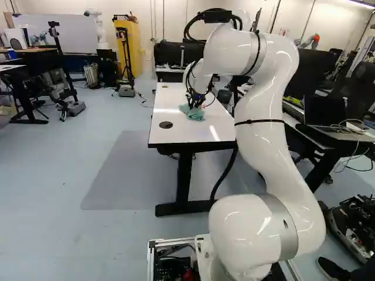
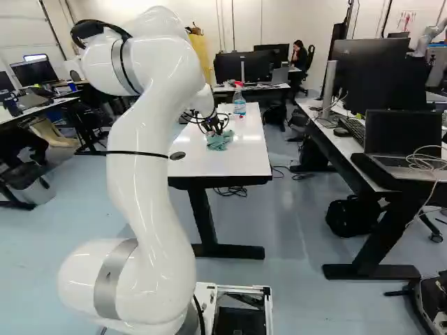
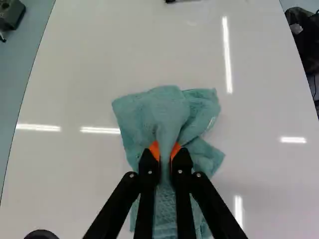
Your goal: Clean the table with the green towel
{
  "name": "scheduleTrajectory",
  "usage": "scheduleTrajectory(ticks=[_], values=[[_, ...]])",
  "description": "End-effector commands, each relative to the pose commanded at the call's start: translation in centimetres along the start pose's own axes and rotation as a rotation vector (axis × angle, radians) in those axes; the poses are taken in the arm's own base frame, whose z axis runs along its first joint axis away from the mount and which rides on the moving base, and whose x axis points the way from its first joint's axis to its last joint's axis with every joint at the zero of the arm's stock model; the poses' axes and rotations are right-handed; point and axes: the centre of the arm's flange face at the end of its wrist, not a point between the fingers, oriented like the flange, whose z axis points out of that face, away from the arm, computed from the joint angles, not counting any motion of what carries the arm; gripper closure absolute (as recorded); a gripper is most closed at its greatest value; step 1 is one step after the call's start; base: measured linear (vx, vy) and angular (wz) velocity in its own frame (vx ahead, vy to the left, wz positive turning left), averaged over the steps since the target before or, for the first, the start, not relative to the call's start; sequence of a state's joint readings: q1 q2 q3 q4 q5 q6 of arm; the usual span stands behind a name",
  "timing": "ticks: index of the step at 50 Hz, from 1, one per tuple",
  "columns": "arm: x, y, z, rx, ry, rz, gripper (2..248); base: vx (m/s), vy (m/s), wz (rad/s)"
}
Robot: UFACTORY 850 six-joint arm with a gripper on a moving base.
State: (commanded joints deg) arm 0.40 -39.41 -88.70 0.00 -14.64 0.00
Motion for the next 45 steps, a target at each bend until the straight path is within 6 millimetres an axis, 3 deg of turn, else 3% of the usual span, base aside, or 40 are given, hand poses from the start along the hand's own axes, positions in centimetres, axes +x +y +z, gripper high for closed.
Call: scheduleTrajectory(ticks=[25, 45], values=[[-0.5, -4.3, -0.4, 0.034, -0.006, -0.05, 207, 0.0, 0.0, 0.0], [-2.9, -5.5, -2.5, 0.045, -0.036, -0.067, 207, 0.0, 0.0, 0.0]])
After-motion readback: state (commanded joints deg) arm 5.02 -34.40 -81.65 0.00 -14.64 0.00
